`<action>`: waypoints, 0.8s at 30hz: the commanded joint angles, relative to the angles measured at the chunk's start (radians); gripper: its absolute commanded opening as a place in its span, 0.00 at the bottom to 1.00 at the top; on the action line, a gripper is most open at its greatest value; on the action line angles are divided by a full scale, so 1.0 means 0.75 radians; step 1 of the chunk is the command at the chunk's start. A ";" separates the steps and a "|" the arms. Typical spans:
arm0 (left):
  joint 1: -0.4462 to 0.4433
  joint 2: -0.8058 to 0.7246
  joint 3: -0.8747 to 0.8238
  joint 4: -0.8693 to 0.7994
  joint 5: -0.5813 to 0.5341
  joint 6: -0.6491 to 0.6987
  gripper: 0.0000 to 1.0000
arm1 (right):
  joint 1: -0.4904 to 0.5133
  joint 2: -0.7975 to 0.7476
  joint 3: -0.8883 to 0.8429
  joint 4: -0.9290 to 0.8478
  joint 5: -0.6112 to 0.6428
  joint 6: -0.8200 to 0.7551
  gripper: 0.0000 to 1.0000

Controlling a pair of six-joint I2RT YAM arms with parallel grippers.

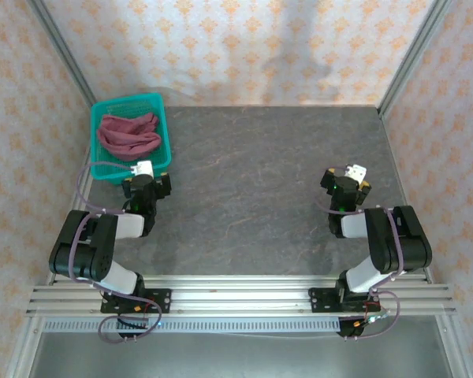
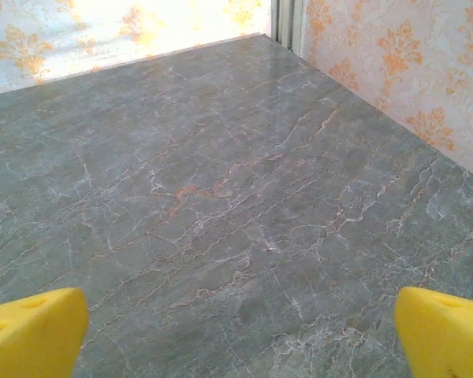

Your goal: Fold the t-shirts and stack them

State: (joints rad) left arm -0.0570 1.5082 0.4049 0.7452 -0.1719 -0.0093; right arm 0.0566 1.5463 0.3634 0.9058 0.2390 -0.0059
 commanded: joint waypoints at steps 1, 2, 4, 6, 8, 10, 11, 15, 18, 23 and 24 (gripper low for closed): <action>0.002 -0.017 0.012 0.025 -0.022 -0.004 1.00 | 0.008 0.006 0.013 0.022 -0.006 -0.021 0.99; 0.002 -0.016 0.012 0.025 -0.022 -0.002 1.00 | 0.007 0.006 0.013 0.020 -0.009 -0.022 0.99; 0.002 -0.016 0.012 0.025 -0.022 -0.003 1.00 | 0.008 0.005 0.014 0.020 -0.006 -0.021 0.99; 0.003 -0.016 0.012 0.025 -0.022 -0.004 1.00 | 0.008 0.006 0.013 0.020 -0.008 -0.021 0.99; 0.002 -0.017 0.013 0.025 -0.022 -0.004 1.00 | 0.008 0.005 0.014 0.019 -0.007 -0.022 0.99; 0.002 -0.017 0.012 0.024 -0.022 -0.004 1.00 | 0.008 0.005 0.015 0.019 -0.007 -0.021 0.99; 0.002 -0.017 0.012 0.024 -0.022 -0.004 1.00 | 0.007 0.006 0.015 0.019 -0.007 -0.022 0.99; 0.002 -0.017 0.012 0.025 -0.022 -0.005 1.00 | 0.008 0.006 0.015 0.019 -0.008 -0.022 0.99; 0.002 -0.017 0.013 0.024 -0.022 -0.004 1.00 | 0.008 0.005 0.015 0.019 -0.009 -0.022 0.99; 0.002 -0.017 0.013 0.025 -0.022 -0.003 1.00 | 0.006 0.006 0.016 0.017 -0.009 -0.021 0.99; 0.002 -0.016 0.012 0.026 -0.022 -0.005 1.00 | 0.009 0.008 0.015 0.016 -0.008 -0.021 0.99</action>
State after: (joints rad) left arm -0.0570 1.5082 0.4049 0.7452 -0.1719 -0.0093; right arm 0.0566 1.5463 0.3634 0.9058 0.2359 -0.0063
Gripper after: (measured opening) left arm 0.999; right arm 0.993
